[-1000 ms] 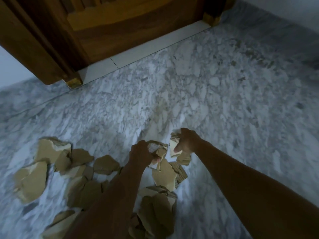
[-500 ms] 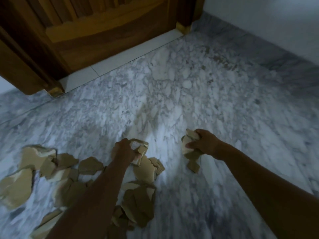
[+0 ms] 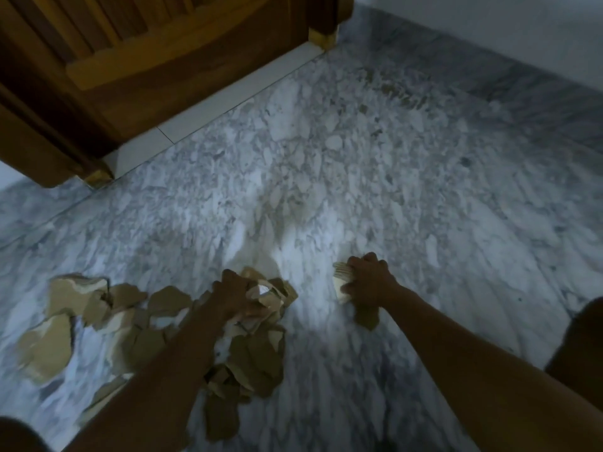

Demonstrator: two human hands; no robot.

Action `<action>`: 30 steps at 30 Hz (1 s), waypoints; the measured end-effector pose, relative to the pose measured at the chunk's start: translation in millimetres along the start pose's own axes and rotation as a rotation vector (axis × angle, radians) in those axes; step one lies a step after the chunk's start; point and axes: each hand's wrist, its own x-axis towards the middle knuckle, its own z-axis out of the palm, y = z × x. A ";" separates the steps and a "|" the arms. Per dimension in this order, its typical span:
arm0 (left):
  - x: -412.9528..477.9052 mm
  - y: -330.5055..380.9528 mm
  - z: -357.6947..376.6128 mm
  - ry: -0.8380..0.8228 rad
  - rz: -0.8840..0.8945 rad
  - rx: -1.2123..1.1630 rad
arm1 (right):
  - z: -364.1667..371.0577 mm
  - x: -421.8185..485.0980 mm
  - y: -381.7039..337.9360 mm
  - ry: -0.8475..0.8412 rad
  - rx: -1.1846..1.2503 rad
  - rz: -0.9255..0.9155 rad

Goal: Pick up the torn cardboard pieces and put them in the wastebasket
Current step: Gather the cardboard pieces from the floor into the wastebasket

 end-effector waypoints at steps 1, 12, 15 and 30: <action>2.5 0.9 8.4 0.044 -0.019 0.056 | -6.6 -2.0 -0.8 0.000 0.017 -0.013; 10.8 -2.4 18.7 0.224 0.014 -0.302 | -70.5 -20.2 12.7 -0.005 0.383 0.033; 9.1 -7.6 14.5 0.224 0.047 -0.284 | -51.8 -20.2 17.2 -0.192 0.060 0.113; -2.6 -10.6 -26.5 0.093 0.100 -0.373 | -14.0 -36.7 14.0 -0.240 0.165 0.268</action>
